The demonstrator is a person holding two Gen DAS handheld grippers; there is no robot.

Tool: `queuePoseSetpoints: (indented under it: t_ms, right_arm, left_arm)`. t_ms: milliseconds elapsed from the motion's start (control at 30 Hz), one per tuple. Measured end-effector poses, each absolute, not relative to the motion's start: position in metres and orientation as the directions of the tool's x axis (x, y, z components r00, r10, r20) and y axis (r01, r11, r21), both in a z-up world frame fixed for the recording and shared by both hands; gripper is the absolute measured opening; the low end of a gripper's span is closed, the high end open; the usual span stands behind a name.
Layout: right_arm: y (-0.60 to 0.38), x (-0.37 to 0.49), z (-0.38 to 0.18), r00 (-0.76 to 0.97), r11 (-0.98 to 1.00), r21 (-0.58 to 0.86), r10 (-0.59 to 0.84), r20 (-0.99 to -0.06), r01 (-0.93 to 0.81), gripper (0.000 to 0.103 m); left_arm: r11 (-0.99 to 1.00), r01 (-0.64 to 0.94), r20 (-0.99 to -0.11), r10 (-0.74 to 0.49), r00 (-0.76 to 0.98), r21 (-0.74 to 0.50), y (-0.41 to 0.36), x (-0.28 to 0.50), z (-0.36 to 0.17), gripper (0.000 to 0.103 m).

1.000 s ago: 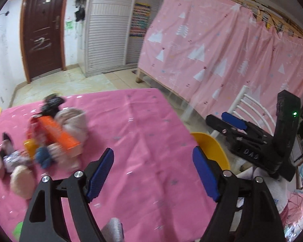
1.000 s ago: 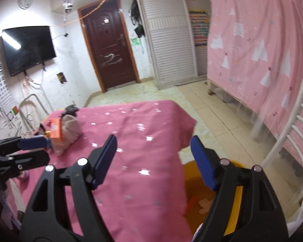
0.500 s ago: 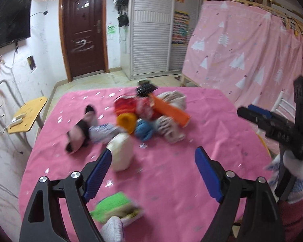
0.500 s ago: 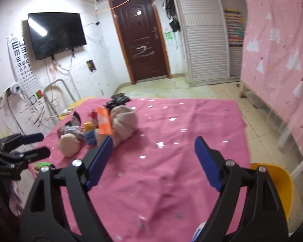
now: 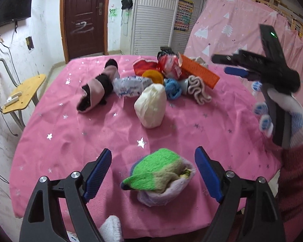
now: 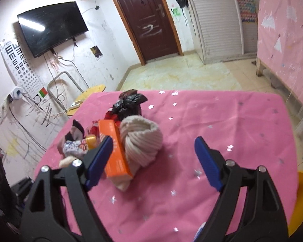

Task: Collect trash
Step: 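Grasp green cloth bundle with left gripper while right grasps beige knitted sock, then carry both to the yellow bin, open right gripper while left releases green cloth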

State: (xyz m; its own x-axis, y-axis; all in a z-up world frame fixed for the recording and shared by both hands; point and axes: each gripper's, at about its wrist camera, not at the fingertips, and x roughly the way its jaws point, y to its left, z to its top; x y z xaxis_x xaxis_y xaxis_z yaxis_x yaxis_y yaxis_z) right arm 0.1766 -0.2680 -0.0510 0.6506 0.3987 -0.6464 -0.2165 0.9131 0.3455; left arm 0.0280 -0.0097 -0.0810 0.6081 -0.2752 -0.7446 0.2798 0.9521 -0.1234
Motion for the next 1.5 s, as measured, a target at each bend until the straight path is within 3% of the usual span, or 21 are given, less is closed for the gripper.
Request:
queuePoseSetpoints:
  t_ms: [200,267,367,400,533,633,833,1500]
  right_arm:
    - [-0.254,0.203,-0.068,0.589,0.915,0.350,0.397,-0.704,-0.199,0.079]
    - [-0.245,0.207,-0.071,0.568,0.919,0.329,0.392,-0.723,-0.215,0.078]
    - [-0.229,0.210,-0.078,0.524,0.908,0.330,0.418,-0.742,-0.257,0.065]
    - [-0.224,0.210,-0.080,0.510,0.904,0.327,0.425,-0.747,-0.275,0.051]
    - [-0.208,0.199,-0.073,0.567,0.935,0.211,0.341,-0.750,-0.283,0.048]
    - [-0.191,0.180,-0.061,0.669,0.965,0.006,0.185,-0.719,-0.261,0.048]
    - [-0.179,0.154,-0.035,0.773,0.965,-0.125,0.104,-0.625,-0.230,0.048]
    - [-0.251,0.125,-0.022,0.808,0.990,0.008,0.121,-0.576,-0.142,0.048]
  left_arm:
    - [0.947,0.297,-0.743,-0.285,0.606,-0.120,-0.011,0.032,-0.094,0.076]
    - [0.949,0.301,-0.737,-0.271,0.619,-0.097,-0.012,0.033,-0.095,0.068]
    - [0.951,0.303,-0.727,-0.252,0.638,-0.064,-0.013,0.032,-0.095,0.054]
    - [0.951,0.304,-0.722,-0.250,0.646,-0.057,-0.013,0.031,-0.096,0.049]
    - [0.954,0.290,-0.705,-0.258,0.660,-0.078,-0.008,0.031,-0.095,0.034]
    - [0.953,0.283,-0.700,-0.276,0.658,-0.109,-0.001,0.032,-0.095,0.028]
    - [0.951,0.276,-0.695,-0.292,0.657,-0.139,0.003,0.034,-0.094,0.023]
    - [0.963,0.257,-0.621,-0.249,0.743,-0.079,-0.015,0.023,-0.055,0.021]
